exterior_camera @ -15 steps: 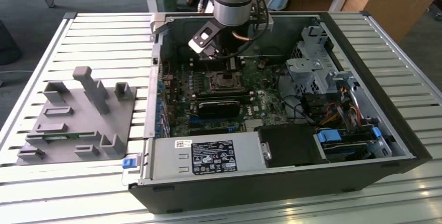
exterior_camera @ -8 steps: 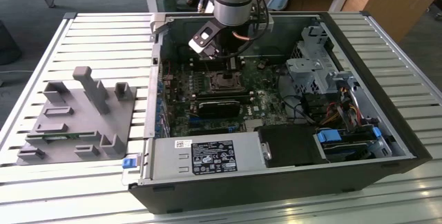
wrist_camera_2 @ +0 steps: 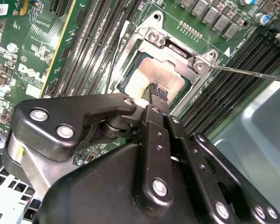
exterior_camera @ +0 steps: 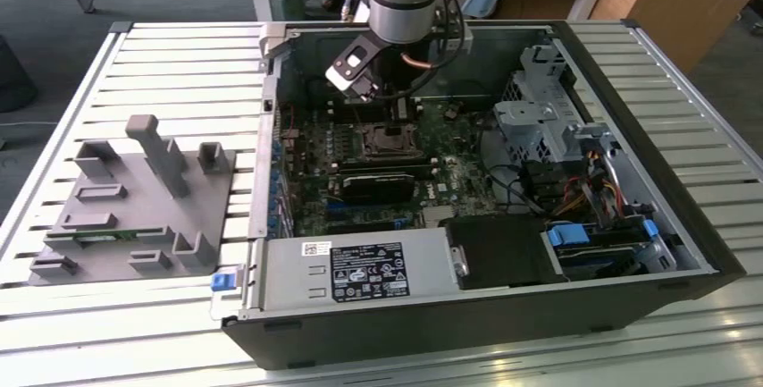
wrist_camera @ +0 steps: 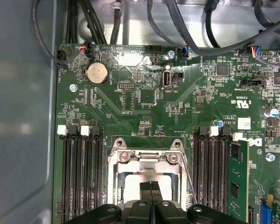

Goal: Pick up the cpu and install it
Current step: 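Install the first cpu locking lever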

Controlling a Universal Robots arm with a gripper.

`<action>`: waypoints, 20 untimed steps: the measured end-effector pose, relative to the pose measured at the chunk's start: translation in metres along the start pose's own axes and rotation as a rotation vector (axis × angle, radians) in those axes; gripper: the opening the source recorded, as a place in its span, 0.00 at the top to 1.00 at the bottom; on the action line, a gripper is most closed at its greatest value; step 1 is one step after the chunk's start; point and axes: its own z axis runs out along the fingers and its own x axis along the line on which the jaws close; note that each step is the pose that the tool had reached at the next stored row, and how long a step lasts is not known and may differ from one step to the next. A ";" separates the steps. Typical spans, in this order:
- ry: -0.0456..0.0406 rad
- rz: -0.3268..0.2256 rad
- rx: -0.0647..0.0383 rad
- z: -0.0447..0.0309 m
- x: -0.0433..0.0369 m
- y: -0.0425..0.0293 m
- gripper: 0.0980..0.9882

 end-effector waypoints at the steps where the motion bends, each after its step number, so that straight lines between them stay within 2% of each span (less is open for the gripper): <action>1: 0.0000 0.000 0.000 -0.0001 0.0000 0.0000 0.99; 20: 0.0001 0.000 0.000 -0.0055 0.0000 0.0001 0.99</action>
